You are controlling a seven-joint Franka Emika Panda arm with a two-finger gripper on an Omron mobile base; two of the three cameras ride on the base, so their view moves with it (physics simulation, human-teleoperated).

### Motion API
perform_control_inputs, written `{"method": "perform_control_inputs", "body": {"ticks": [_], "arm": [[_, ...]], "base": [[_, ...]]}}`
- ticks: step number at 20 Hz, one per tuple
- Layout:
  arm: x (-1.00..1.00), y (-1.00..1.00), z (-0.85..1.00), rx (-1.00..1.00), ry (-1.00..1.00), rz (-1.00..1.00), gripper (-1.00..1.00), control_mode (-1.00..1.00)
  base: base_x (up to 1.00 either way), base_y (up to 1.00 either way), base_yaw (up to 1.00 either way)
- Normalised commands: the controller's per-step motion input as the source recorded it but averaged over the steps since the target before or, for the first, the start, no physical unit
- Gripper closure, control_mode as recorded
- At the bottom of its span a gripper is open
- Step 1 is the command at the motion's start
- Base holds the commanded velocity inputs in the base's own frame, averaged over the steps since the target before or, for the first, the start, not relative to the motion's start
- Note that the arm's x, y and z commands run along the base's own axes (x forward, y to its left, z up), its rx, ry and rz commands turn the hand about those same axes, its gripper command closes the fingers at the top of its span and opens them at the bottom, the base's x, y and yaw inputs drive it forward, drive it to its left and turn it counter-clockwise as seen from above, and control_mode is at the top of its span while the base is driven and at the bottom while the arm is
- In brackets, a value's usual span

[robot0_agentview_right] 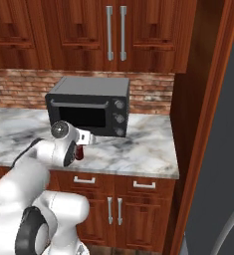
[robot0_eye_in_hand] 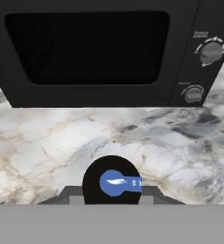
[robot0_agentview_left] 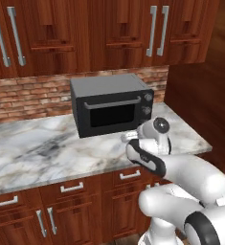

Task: Place the condiment bottle and condiment bottle from the counter to the top shelf of the fridge. If the existing items in the fridge are on the top shelf, move them to other shelves.

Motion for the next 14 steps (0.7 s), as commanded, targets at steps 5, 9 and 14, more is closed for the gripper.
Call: {"method": "perform_control_inputs", "body": {"ticks": [5, 9, 14], "arm": [[-1.0, -0.1, 1.0, 0.0, -0.01, -0.04, 1.0, -1.0], [-1.0, -0.07, 1.0, 0.0, 0.0, -0.06, 1.0, -1.0], [-1.0, -0.02, 1.0, 0.0, 0.0, -0.07, 1.0, -1.0]], "base": [[0.0, 0.0, 0.0], [0.0, 0.0, 0.0], [0.0, 0.0, 0.0]]}}
